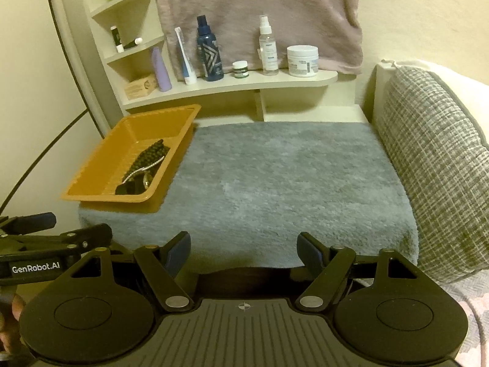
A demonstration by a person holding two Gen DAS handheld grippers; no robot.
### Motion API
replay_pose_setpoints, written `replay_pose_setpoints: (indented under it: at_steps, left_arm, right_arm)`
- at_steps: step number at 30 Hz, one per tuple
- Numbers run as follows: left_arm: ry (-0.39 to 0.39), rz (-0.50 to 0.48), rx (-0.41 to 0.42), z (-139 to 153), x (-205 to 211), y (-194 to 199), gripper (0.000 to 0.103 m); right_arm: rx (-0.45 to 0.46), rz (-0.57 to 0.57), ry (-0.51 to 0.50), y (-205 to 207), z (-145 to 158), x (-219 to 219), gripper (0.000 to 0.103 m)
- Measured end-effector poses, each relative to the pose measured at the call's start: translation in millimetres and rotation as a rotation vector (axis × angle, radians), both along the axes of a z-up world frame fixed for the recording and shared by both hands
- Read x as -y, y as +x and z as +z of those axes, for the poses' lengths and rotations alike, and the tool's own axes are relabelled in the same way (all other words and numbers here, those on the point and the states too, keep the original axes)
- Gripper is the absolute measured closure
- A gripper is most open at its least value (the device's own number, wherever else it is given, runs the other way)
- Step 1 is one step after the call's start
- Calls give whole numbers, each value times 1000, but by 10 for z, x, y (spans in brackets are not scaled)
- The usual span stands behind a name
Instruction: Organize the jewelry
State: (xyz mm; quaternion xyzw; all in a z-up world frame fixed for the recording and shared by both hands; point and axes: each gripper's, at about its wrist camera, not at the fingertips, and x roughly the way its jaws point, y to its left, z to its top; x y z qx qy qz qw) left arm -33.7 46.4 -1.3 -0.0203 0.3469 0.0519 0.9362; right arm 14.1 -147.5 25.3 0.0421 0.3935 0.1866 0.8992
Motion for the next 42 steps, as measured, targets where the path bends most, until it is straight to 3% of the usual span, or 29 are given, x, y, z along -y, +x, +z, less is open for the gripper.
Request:
replay_pose_setpoints:
  at_steps: [42]
  left_arm:
    - [-2,-4,7,19,-9,5,1]
  right_arm:
    - [2,19,-10,27,5,-28,27]
